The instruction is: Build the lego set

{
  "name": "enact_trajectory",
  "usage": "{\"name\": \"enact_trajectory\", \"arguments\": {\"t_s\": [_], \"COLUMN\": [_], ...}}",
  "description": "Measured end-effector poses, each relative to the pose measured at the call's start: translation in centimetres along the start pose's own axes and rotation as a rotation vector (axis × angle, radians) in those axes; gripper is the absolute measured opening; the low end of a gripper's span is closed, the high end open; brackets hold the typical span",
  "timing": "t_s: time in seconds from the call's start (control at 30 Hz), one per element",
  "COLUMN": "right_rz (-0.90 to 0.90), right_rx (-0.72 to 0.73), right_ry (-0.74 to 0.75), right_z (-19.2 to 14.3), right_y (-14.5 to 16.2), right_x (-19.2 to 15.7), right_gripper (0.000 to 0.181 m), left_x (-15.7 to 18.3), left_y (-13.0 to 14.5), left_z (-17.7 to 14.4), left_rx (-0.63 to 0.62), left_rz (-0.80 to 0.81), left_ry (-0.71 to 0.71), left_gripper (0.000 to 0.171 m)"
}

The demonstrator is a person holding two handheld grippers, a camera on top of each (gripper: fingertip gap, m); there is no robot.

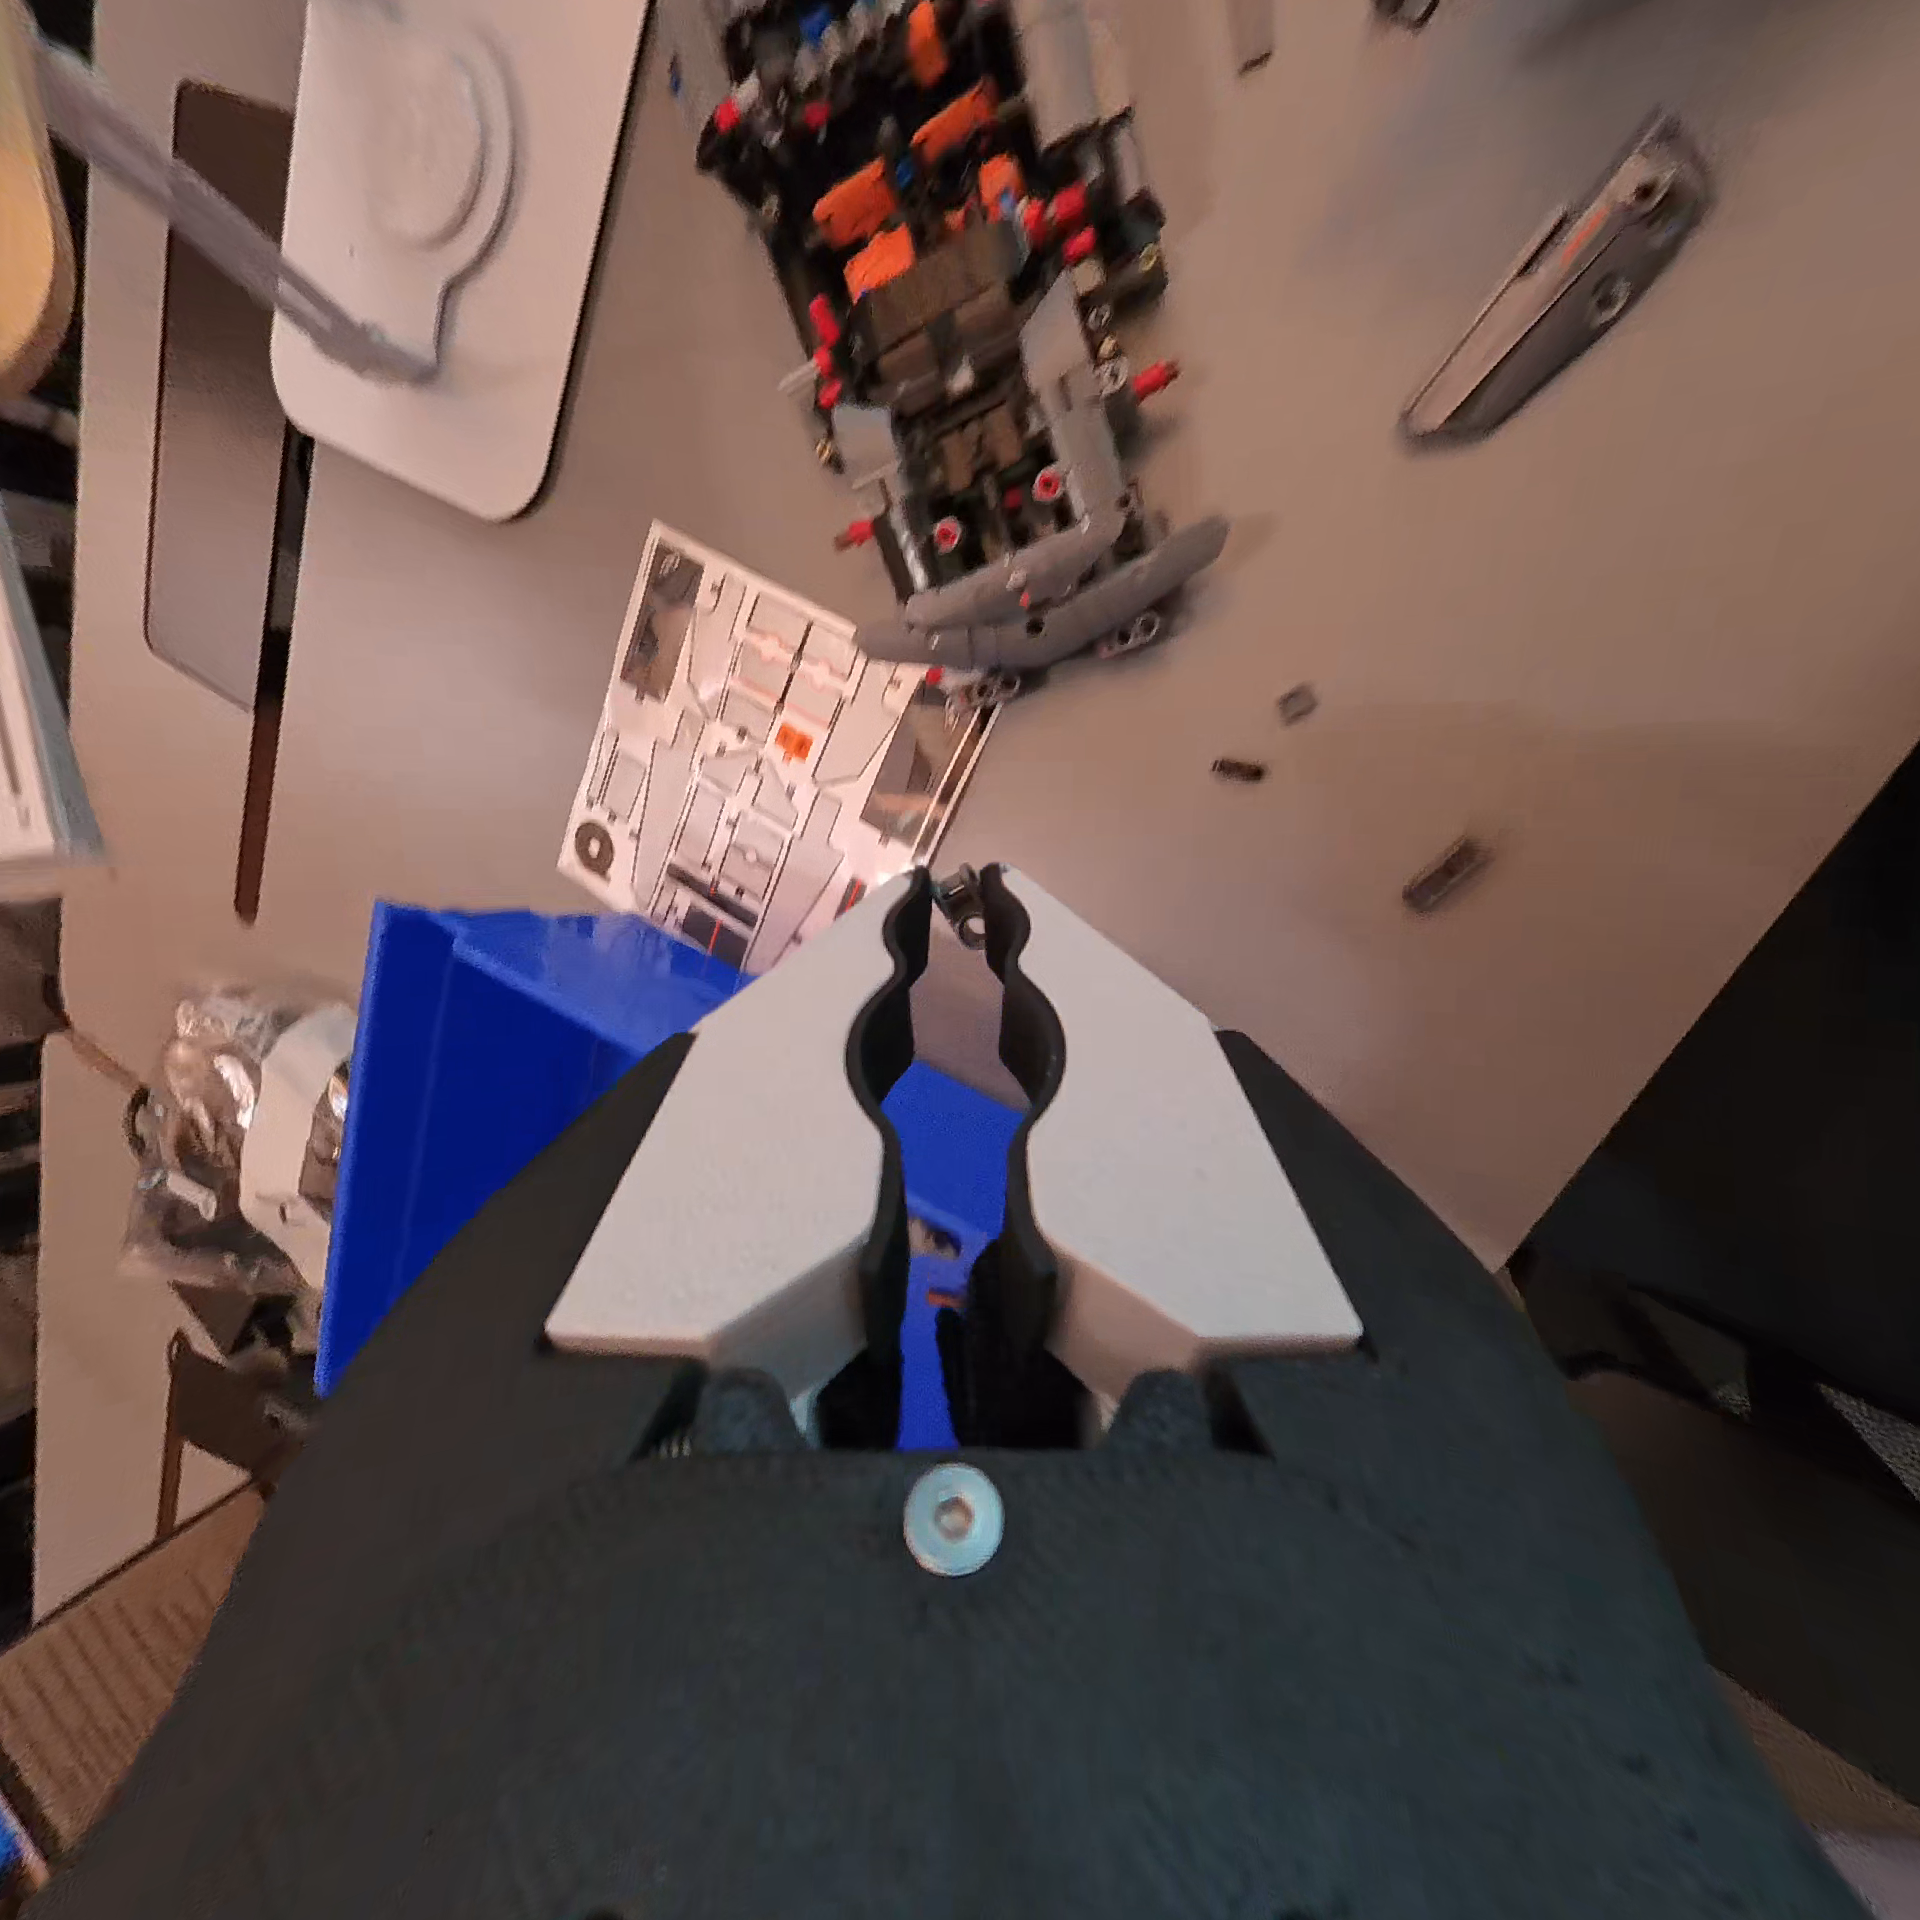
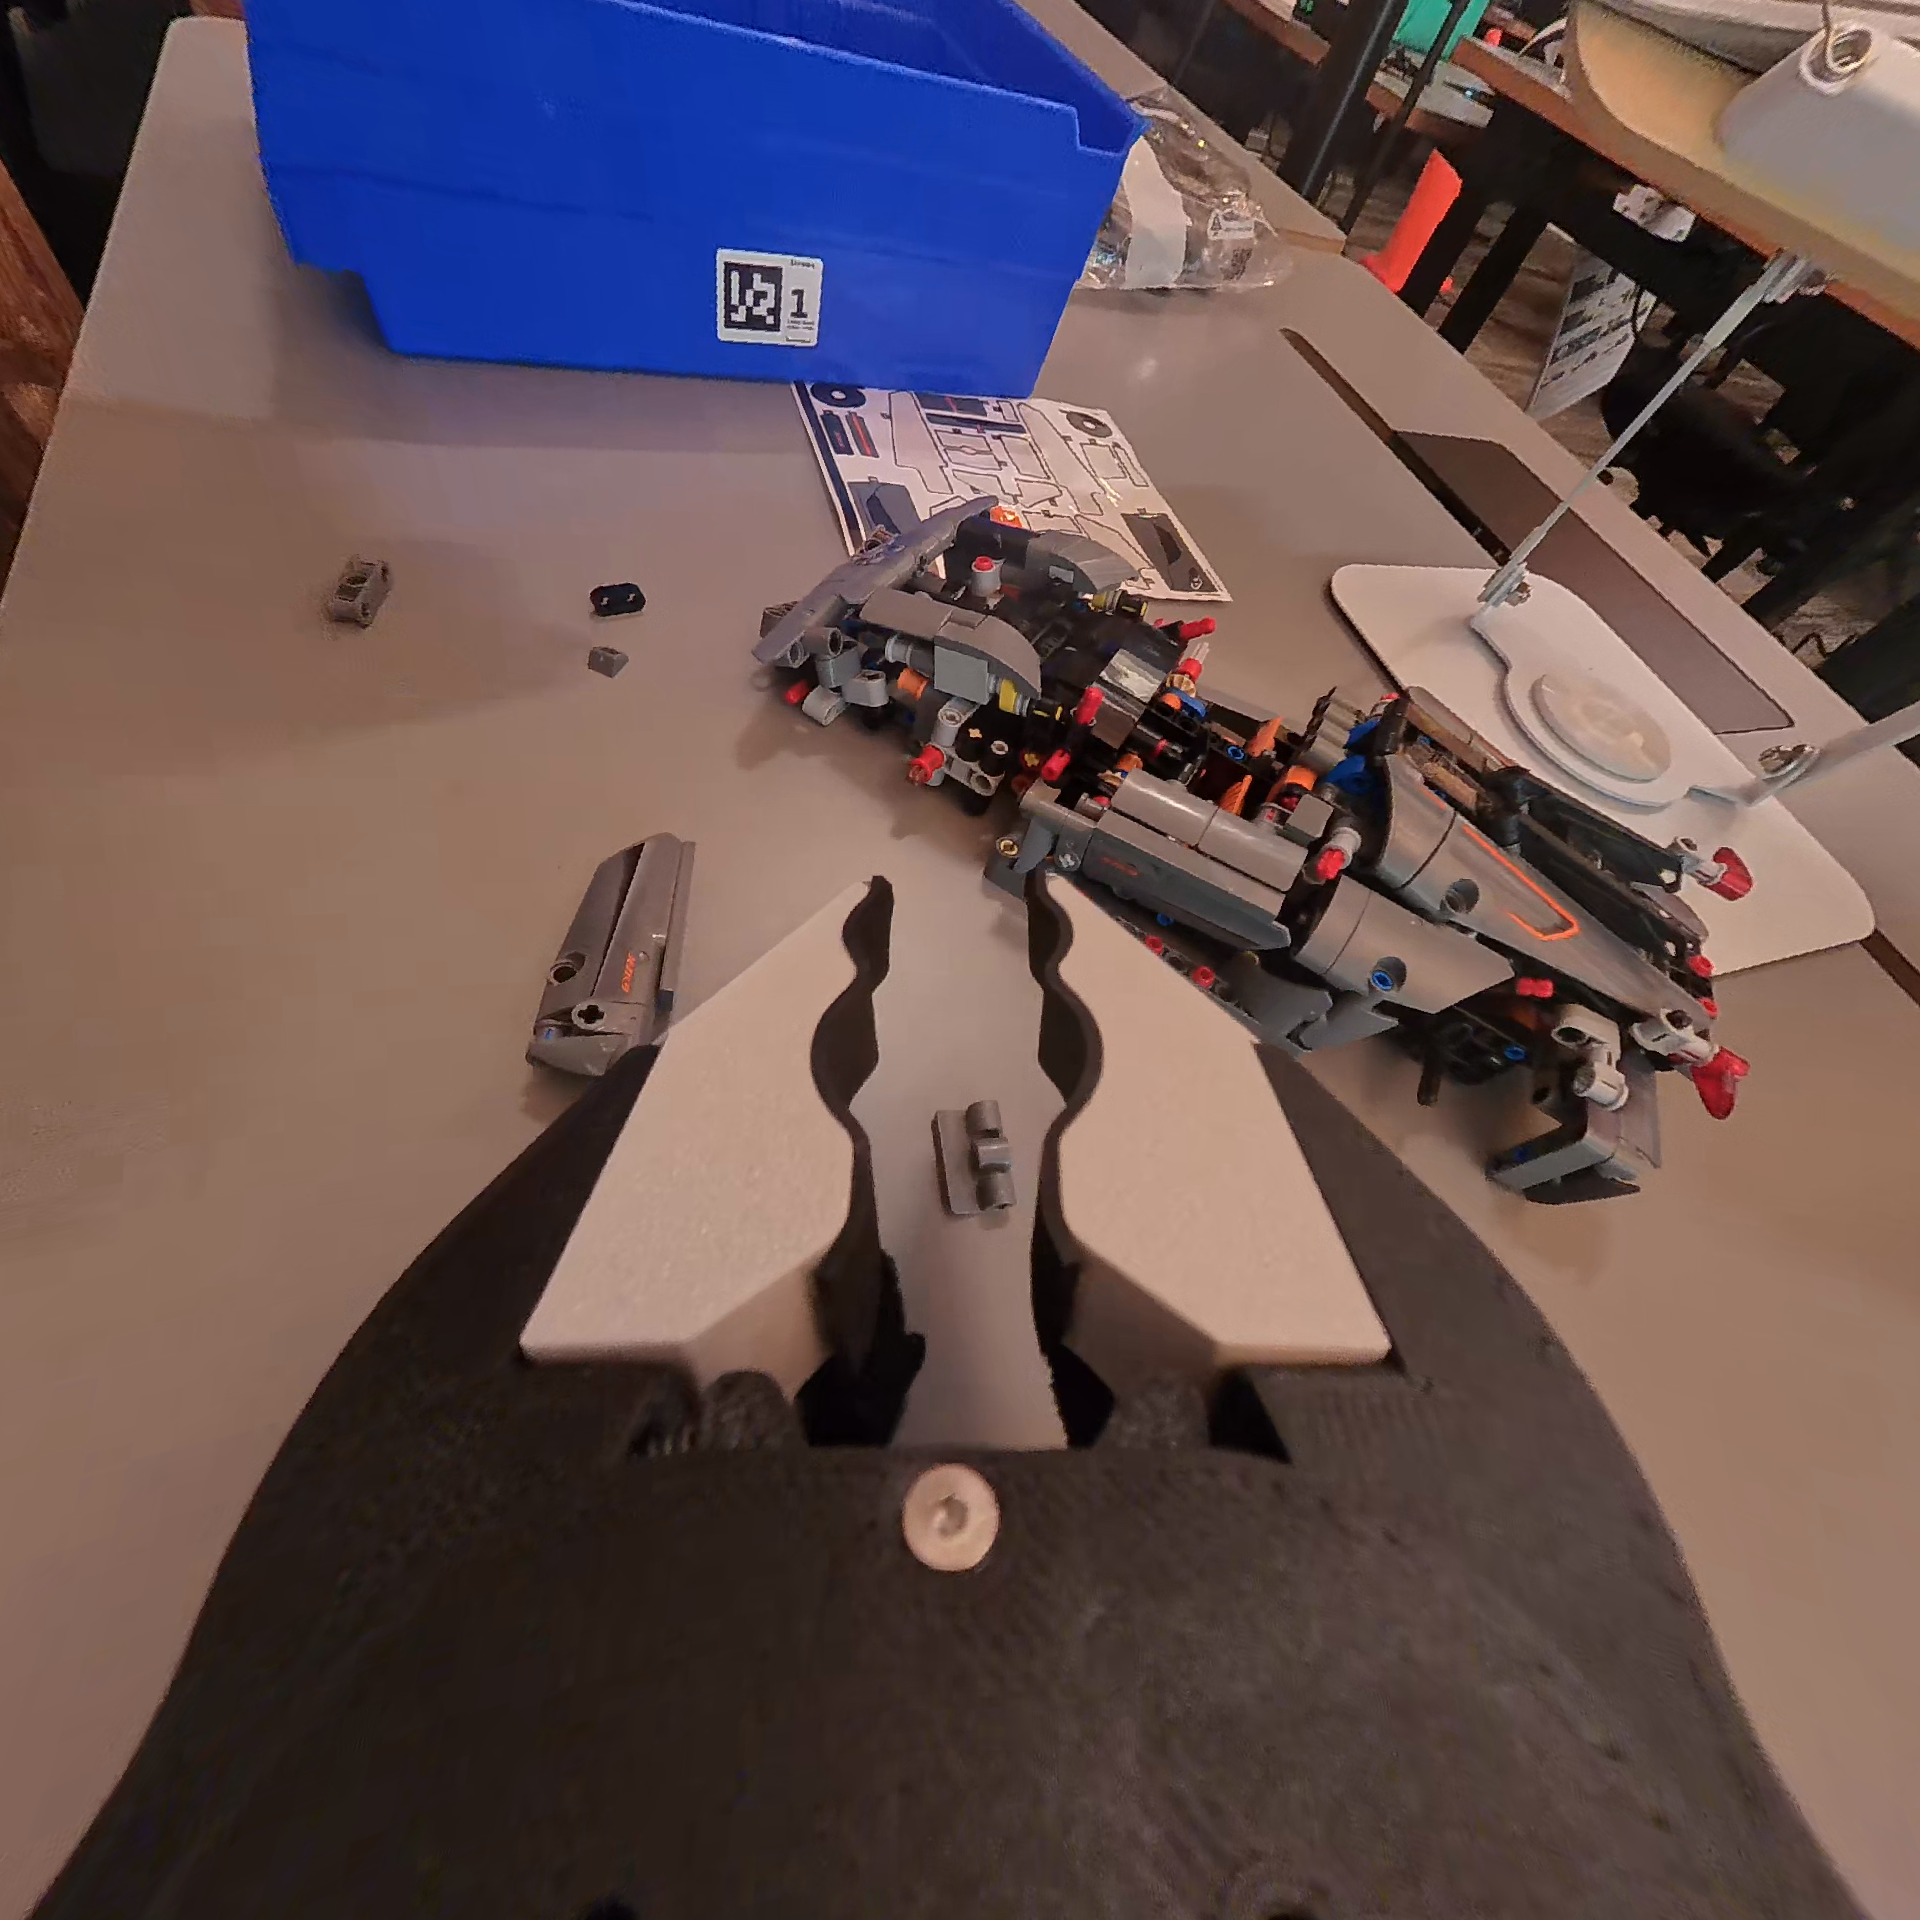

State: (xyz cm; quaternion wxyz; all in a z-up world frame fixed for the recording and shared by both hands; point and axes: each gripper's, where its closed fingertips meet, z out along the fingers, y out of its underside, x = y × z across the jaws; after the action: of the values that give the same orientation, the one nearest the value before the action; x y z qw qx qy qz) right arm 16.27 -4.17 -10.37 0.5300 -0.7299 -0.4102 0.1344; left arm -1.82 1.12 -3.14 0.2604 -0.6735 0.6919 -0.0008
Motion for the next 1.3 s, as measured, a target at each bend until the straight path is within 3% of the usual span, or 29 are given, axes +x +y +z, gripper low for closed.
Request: {"name": "enact_trajectory", "arguments": {"t_s": [0.4, 0.8, 1.07, 1.23, 1.3], "right_rz": [0.079, 0.174, 0.198, 0.209, 0.216], "right_rx": [0.013, 0.029, 0.039, 0.043, 0.045], "right_ry": [0.09, 0.177, 0.189, 0.192, 0.201], "right_z": [-0.7, -1.6, -1.9, -2.0, -2.2], "right_y": [0.1, 0.6, 0.6, 0.6, 0.7], "right_x": [2.1, 4.4, 4.8, 5.1, 5.3], "right_gripper": [0.023, 0.023, 0.023, 0.023, 0.023], "left_x": [6.8, 12.1, 14.0, 13.3, 12.7], "left_y": [-7.9, -13.2, -12.8, -12.6, -12.3], "left_z": [4.8, 9.5, 12.2, 12.7, 12.3], "left_rx": [0.143, 0.186, 0.111, 0.128, 0.136], "left_rz": [0.104, 0.216, 0.2, 0.176, 0.159], "left_ry": [0.218, 0.377, 0.461, 0.432, 0.424], "left_gripper": [0.008, 0.008, 0.008, 0.036, 0.037]}}
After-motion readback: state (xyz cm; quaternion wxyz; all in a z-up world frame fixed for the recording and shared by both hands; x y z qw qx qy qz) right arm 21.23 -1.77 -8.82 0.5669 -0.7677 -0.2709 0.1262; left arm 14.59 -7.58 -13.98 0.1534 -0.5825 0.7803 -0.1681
